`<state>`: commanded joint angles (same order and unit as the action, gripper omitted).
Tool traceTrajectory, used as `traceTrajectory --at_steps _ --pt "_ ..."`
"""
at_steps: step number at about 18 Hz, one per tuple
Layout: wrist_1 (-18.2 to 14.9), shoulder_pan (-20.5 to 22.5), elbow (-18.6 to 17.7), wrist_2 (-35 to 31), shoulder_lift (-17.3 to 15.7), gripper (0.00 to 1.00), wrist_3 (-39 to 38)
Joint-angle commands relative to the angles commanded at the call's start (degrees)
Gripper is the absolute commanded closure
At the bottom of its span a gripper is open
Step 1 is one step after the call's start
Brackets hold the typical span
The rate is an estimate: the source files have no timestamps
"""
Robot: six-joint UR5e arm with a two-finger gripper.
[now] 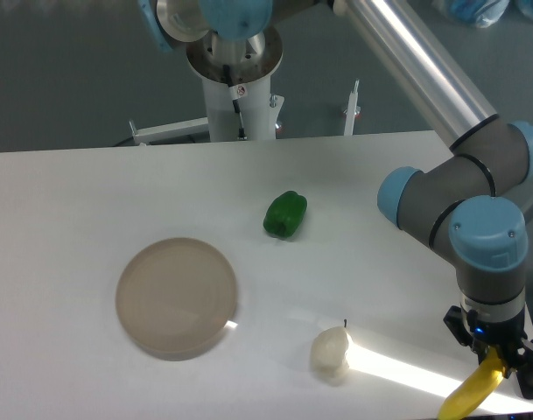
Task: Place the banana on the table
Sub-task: 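Hold the yellow banana in the gripper and begin lifting it, then carry the banana up and over toward the green pepper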
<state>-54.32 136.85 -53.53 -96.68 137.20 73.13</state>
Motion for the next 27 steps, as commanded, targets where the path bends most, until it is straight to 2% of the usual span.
traceTrajectory --at_steps 15,17,19,24,27 --pt "-0.18 -0.17 -1.67 0.26 -0.79 0.65 -0.09" --pt "-0.44 -0.26 -2.72 0.26 -1.49 0.65 0.0" --pt "-0.7 -0.09 -4.47 0.35 -2.63 0.65 0.09" --pt "-0.79 0.97 -12.55 1.57 -9.39 0.65 3.69" --pt "-0.7 3.15 -20.01 5.08 -14.57 0.65 7.36"
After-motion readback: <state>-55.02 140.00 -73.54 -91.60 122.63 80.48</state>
